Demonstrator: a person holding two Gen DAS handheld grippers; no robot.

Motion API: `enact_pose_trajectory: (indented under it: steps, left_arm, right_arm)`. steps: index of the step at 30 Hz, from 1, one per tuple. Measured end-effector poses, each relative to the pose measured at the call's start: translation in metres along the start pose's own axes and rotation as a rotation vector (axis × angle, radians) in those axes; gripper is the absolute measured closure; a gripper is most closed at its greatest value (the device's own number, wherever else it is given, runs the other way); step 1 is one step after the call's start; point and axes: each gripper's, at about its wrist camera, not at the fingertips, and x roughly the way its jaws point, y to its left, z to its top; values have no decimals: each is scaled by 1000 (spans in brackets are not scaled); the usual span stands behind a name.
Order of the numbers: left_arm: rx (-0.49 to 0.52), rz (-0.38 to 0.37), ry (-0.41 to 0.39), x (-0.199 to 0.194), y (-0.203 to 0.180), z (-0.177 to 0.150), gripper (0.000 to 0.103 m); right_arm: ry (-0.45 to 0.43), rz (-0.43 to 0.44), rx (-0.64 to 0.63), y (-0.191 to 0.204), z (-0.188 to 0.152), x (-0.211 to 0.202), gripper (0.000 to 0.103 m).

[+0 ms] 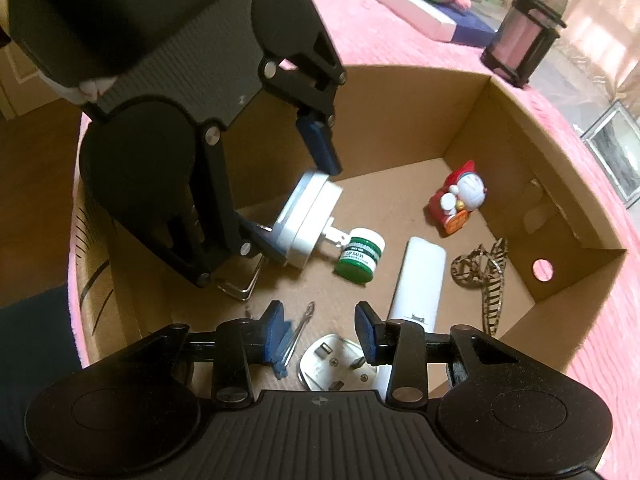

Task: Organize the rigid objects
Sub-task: 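Lower the plug adapter and binder clip into the box and open both grippers, then move both open grippers back toward the floss box and switch plate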

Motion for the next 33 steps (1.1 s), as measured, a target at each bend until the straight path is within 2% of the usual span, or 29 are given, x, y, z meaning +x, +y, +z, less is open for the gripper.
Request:
enact_pose_trajectory:
  steps: [11,19,22,27,30,33]
  left_arm:
    - [-69,12,-58,-14,1,-3,43]
    - [-215,49,-195,-55,-4,-11,43]
    - [-296,60,-259,-73,-9,-13,43]
    - [-418,77,-359,-99,-24,-14,43]
    - [-493,78,-416,-112,-32,-13,42]
    - [-533,91,-450,-123,-46,-8,41]
  right_arm:
    - [-135,-60,117,4,-12,-37,67]
    - [-290,-139,247,8,-29,-83,67]
    - [-358,-166,328,8,-42,-104,67]
    - [-479,-188,538,3,-74,-135,67]
    - [-531,-198,668,1,-98,-151,65]
    - [-546,-219,738,1,-119,-165,62]
